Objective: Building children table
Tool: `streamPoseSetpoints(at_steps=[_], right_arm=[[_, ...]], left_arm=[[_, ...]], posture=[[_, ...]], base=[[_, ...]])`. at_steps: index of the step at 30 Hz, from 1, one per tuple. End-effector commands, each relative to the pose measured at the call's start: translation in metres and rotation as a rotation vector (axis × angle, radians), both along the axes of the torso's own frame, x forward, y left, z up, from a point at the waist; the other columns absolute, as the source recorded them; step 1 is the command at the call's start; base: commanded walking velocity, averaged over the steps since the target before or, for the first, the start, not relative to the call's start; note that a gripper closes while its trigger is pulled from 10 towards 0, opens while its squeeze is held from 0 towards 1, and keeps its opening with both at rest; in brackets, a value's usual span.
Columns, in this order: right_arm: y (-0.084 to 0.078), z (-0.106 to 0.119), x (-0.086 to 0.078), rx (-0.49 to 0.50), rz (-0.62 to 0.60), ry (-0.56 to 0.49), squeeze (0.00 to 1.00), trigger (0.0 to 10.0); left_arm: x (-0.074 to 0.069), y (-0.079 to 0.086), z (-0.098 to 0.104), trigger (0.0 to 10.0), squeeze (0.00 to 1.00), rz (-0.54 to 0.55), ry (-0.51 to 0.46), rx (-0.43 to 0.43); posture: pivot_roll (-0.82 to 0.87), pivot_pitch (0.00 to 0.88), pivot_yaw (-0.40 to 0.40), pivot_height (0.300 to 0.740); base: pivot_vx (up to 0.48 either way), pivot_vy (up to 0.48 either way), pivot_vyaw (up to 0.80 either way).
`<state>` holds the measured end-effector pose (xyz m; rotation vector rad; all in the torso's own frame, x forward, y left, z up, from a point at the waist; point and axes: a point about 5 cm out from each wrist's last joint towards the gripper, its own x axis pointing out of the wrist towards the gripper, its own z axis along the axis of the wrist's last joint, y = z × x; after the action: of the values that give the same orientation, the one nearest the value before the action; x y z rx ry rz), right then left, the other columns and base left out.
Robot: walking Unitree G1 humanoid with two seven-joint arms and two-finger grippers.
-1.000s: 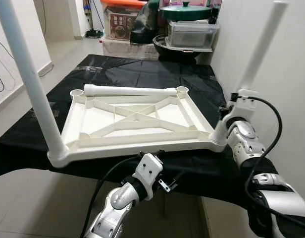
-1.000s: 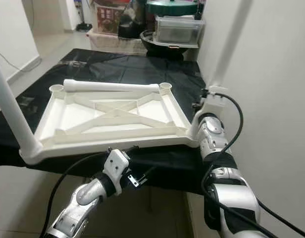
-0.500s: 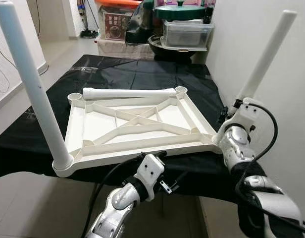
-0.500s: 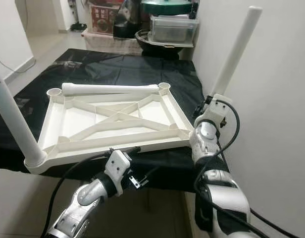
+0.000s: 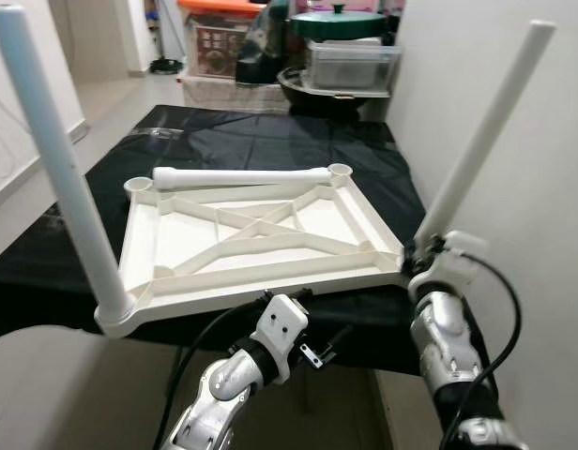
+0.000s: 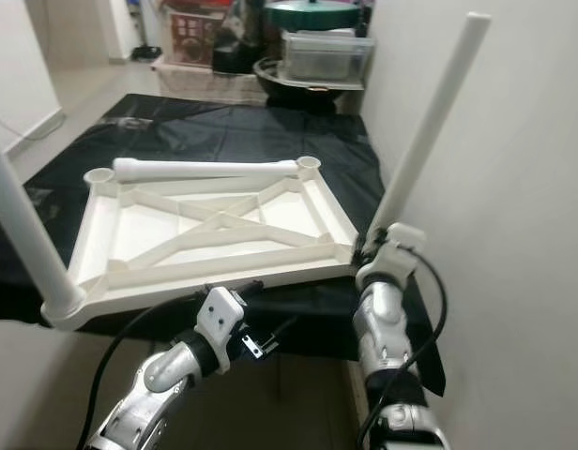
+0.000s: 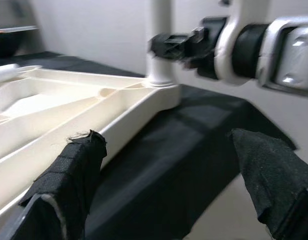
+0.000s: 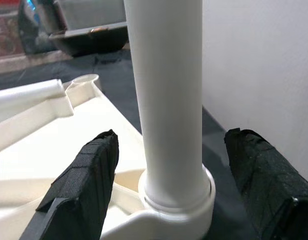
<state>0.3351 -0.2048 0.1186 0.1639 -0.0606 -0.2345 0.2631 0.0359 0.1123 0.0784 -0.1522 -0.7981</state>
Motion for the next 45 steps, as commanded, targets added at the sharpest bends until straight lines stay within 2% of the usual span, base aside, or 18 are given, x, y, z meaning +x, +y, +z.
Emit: streamPoseSetpoints(at_steps=[1,2,3,5,11,13,16,18,23,26,29,35,45], right_arm=[[0.006,0.001,-0.002,0.009,0.062,-0.016,0.00,10.0],[0.009,-0.006,-0.008,-0.010,0.141,-0.011,0.00,10.0],[0.009,-0.006,-0.008,-0.010,0.141,-0.011,0.00,10.0],[0.009,-0.017,-0.022,-0.042,0.229,0.002,0.00,10.0],[0.011,-0.017,-0.038,-0.055,0.293,-0.030,0.00,10.0],[0.015,-0.016,-0.042,-0.062,0.316,-0.043,0.00,10.0],[0.033,-0.016,-0.056,-0.067,0.374,-0.049,0.00,10.0],[0.034,-0.016,-0.057,-0.063,0.377,-0.046,0.00,10.0],[0.039,-0.017,-0.067,-0.107,0.372,-0.035,0.00,10.0],[0.038,-0.018,-0.075,-0.093,0.319,-0.017,0.00,10.0],[0.034,-0.019,-0.088,-0.111,0.209,0.015,0.00,10.0],[0.027,-0.016,-0.094,-0.115,0.104,0.024,0.00,10.0],[0.031,-0.016,-0.096,-0.112,0.089,0.044,0.00,10.0]], left_arm=[[0.000,0.001,0.000,10.0,0.00,0.004,0.001,0.010],[0.001,0.002,0.000,10.0,0.00,0.010,0.006,0.015],[0.001,0.002,0.000,10.0,0.00,0.010,0.006,0.015],[0.002,0.004,-0.001,10.0,0.00,0.020,0.018,0.017],[0.004,0.007,-0.005,10.0,0.00,0.040,0.045,0.027],[0.004,0.008,-0.006,10.0,0.00,0.049,0.054,0.034],[0.008,0.012,-0.011,10.0,0.00,0.096,0.096,0.048],[0.009,0.013,-0.012,10.0,0.00,0.100,0.098,0.047],[0.009,0.015,-0.012,10.0,0.00,0.115,0.098,0.063],[0.009,0.016,-0.012,10.0,0.00,0.114,0.107,0.061],[0.010,0.021,-0.011,10.0,0.00,0.157,0.098,0.062],[0.013,0.038,-0.002,10.0,0.00,0.285,0.045,0.028],[0.012,0.039,-0.001,10.0,0.00,0.286,0.039,0.030]], posture=[[0.08,0.000,-0.078,0.740],[0.08,0.000,-0.078,0.740],[0.08,0.000,-0.078,0.740],[0.08,0.000,-0.081,0.740],[0.08,0.000,-0.078,0.740],[0.07,0.000,-0.078,0.740],[0.07,0.000,-0.076,0.740],[0.07,0.000,-0.076,0.740],[0.07,0.000,-0.073,0.740],[0.07,0.000,-0.067,0.740],[0.06,0.000,-0.061,0.740],[0.06,0.000,-0.053,0.740],[0.06,0.000,-0.049,0.740]], base=[[0.000,0.000,0.00],[0.000,0.000,0.00],[0.000,0.000,0.00],[0.000,0.000,0.00],[0.000,0.000,0.00],[0.000,0.000,0.00],[0.000,0.000,0.00],[0.000,0.000,0.00],[0.000,0.000,0.00],[0.000,0.000,0.00],[0.000,0.000,0.00],[0.000,0.000,0.00],[0.000,0.000,0.00]])
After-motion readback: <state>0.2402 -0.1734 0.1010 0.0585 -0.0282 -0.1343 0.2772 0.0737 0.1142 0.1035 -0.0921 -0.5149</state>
